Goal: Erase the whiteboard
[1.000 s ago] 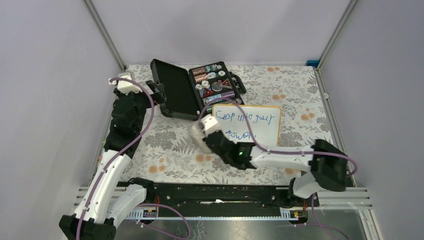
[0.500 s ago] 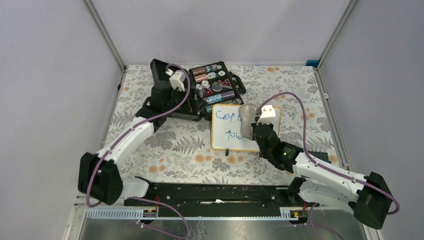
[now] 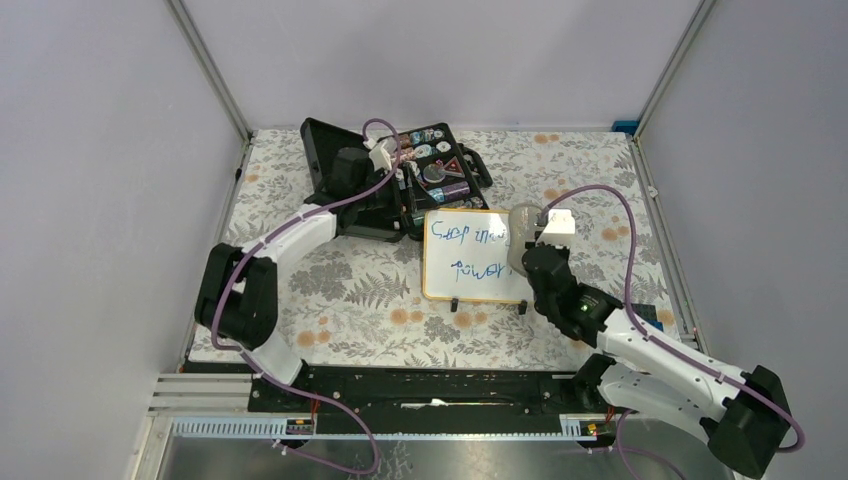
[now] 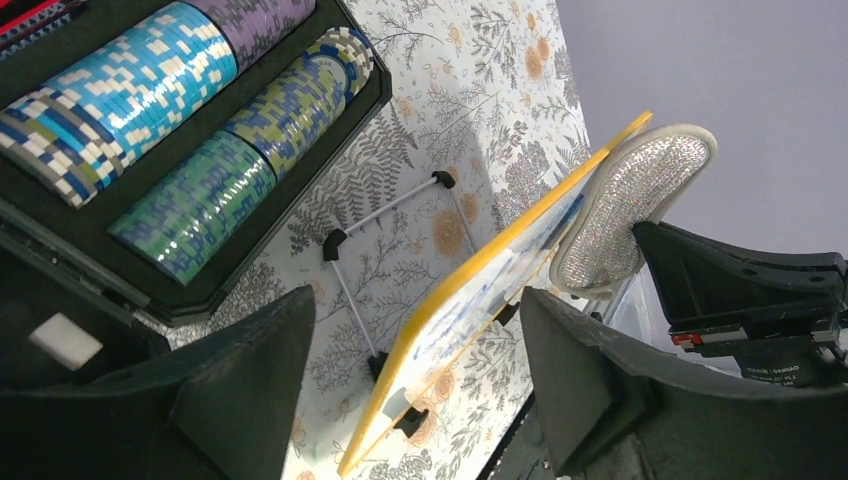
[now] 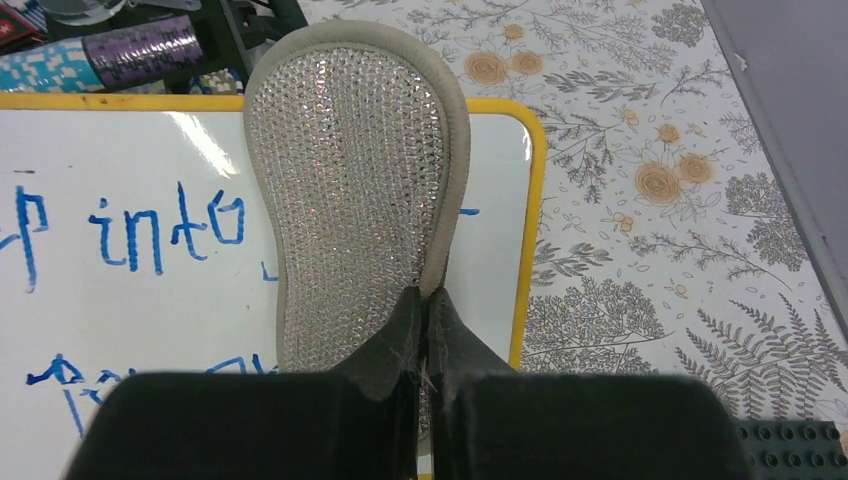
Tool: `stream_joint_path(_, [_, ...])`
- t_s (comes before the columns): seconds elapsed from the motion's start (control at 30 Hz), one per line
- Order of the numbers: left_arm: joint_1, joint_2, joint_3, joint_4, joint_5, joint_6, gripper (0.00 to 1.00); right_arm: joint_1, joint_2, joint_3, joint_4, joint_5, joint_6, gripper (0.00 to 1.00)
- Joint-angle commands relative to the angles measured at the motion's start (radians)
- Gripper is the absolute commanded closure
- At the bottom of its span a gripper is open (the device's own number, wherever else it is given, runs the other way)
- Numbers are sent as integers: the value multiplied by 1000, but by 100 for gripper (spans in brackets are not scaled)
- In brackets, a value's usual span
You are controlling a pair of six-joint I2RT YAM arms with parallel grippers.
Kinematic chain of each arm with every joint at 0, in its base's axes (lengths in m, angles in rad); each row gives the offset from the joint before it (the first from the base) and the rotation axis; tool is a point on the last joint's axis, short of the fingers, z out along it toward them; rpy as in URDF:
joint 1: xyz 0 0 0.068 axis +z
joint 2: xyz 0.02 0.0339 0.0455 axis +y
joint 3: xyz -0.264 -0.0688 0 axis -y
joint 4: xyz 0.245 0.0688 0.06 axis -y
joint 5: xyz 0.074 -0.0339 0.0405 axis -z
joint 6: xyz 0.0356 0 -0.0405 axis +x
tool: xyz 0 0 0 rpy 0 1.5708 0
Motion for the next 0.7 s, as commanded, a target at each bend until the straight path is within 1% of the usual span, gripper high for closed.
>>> stream_joint_path(0.0, [-1, 38, 46, 98, 80, -40, 26, -17, 25, 7, 39, 3, -10, 100])
stream_joint_path(0.13, [-3, 32, 16, 103, 70, 8, 33, -16, 23, -12, 137, -80, -51, 99])
stream_joint_path(0.27, [-10, 29, -25, 128, 73, 22, 39, -17, 32, -15, 183, -98, -74, 99])
stream_joint_path(0.47, [-15, 42, -20, 129, 82, 25, 51, -17, 128, 25, 212, -122, -120, 100])
stream_joint_path(0.57, [-20, 44, -19, 129, 85, 31, 56, -17, 177, 51, 225, -166, -119, 100])
stream_joint_path(0.67, [-25, 47, -15, 129, 90, 34, 63, -17, 230, 73, 250, -227, -103, 100])
